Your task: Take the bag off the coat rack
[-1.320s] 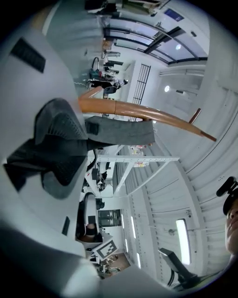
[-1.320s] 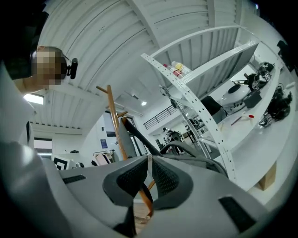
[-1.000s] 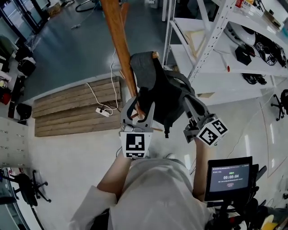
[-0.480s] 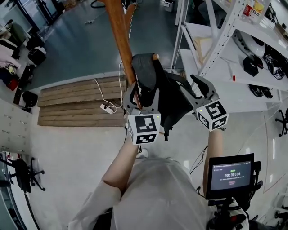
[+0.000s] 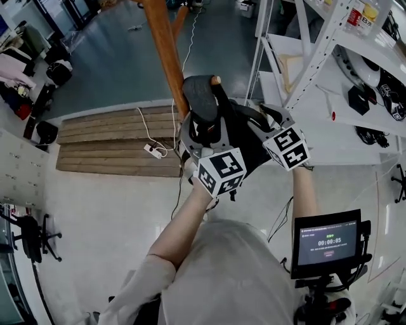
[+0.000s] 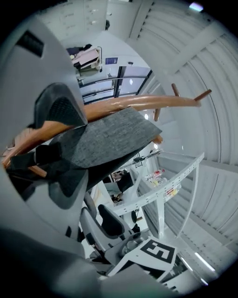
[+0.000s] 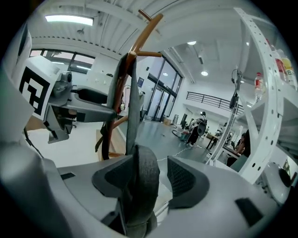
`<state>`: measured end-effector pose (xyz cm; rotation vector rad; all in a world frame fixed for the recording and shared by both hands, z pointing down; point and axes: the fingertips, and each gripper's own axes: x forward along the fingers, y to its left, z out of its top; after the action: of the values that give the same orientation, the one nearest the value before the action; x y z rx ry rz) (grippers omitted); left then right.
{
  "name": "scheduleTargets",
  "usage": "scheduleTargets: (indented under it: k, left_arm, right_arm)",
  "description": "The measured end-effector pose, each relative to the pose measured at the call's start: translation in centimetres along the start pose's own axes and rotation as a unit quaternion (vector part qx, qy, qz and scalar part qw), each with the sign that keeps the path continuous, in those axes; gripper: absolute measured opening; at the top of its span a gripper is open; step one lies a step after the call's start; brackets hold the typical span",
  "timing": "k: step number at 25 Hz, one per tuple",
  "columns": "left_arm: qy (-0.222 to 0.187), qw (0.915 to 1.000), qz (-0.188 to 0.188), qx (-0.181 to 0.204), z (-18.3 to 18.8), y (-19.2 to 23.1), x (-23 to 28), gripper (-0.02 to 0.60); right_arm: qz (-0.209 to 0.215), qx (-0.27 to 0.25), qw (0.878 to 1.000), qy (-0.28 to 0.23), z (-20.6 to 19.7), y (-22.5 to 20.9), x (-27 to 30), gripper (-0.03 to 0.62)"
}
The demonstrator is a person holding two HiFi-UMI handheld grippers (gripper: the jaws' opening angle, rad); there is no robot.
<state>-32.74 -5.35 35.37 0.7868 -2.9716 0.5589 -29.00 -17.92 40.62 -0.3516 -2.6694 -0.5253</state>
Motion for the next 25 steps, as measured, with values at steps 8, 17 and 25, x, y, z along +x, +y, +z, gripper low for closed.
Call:
scheduleTargets:
  k: [8, 17, 25]
  left_arm:
    - [0.004, 0.9995, 0.031, -0.009, 0.2, 0.2, 0.8, 0.284]
    - [0.001, 0.9996, 0.013, -0.024, 0.2, 0.8, -0.1, 0.282]
    - [-0.014, 0.9985, -0.01, -0.052, 0.5, -0.3, 1.4, 0.245]
  right_arm:
    - [0.017, -0.025, 0.999, 0.031, -1.0, -0.5, 1.6, 0.209]
    - [-0.027, -0.105, 0.989, 0.105, -1.4, 0.2, 2.5, 0.13]
    - [-0.056, -0.078, 0.992, 0.084, -2.7, -1.6, 3.8, 0.034]
